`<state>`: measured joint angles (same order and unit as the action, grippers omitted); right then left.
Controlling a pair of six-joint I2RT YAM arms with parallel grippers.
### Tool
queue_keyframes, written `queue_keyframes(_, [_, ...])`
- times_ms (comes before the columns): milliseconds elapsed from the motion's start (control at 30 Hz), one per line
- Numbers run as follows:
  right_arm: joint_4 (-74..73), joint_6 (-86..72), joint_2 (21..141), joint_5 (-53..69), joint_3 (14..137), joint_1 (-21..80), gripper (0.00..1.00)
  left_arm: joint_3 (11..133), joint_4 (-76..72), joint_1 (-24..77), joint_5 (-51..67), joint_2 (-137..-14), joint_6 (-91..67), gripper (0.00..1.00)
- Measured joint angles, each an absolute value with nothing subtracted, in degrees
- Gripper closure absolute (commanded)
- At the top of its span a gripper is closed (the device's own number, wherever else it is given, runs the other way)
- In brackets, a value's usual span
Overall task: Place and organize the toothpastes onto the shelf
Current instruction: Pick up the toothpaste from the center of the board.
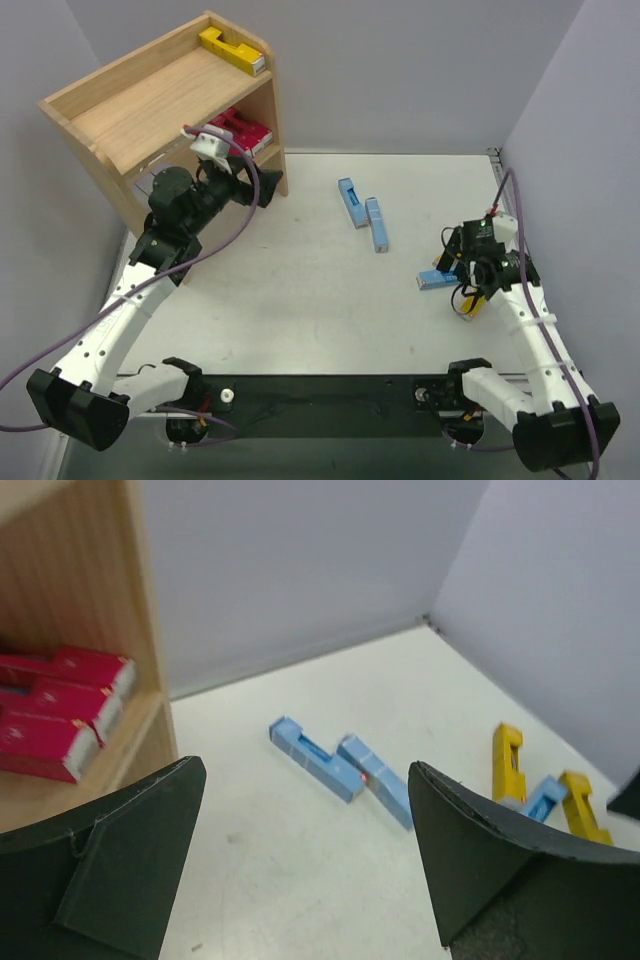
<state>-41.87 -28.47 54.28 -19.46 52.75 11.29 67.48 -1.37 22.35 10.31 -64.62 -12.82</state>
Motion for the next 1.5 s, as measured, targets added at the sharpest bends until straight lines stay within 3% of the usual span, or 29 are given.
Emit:
queue_keyframes(333, [-28.99,-36.6,76.01,-9.56,57.52,-9.69,0.04,48.77,0.56,33.85,8.93,-57.82,-4.29,0.05])
queue_keyframes(800, [-19.27,-40.56,107.39,-5.98,75.75,-13.96,0.11,38.79,-3.03,43.35,4.32,-58.89,-1.61,0.05])
queue_keyframes(1033, [-20.1,-41.06,113.16,-5.43,78.43,-14.28,0.26,38.04,-5.15,44.29,3.66,-60.84,-2.81,0.05])
queue_keyframes(1267, [-20.69,-40.8,115.11,-4.1,79.96,-14.28,0.6,38.06,-5.67,45.39,3.46,-63.64,-3.99,0.05])
queue_keyframes(1500, [-20.95,-39.66,114.85,-3.81,79.96,-13.67,0.65,39.81,-4.45,47.18,3.42,-67.2,-4.47,0.05])
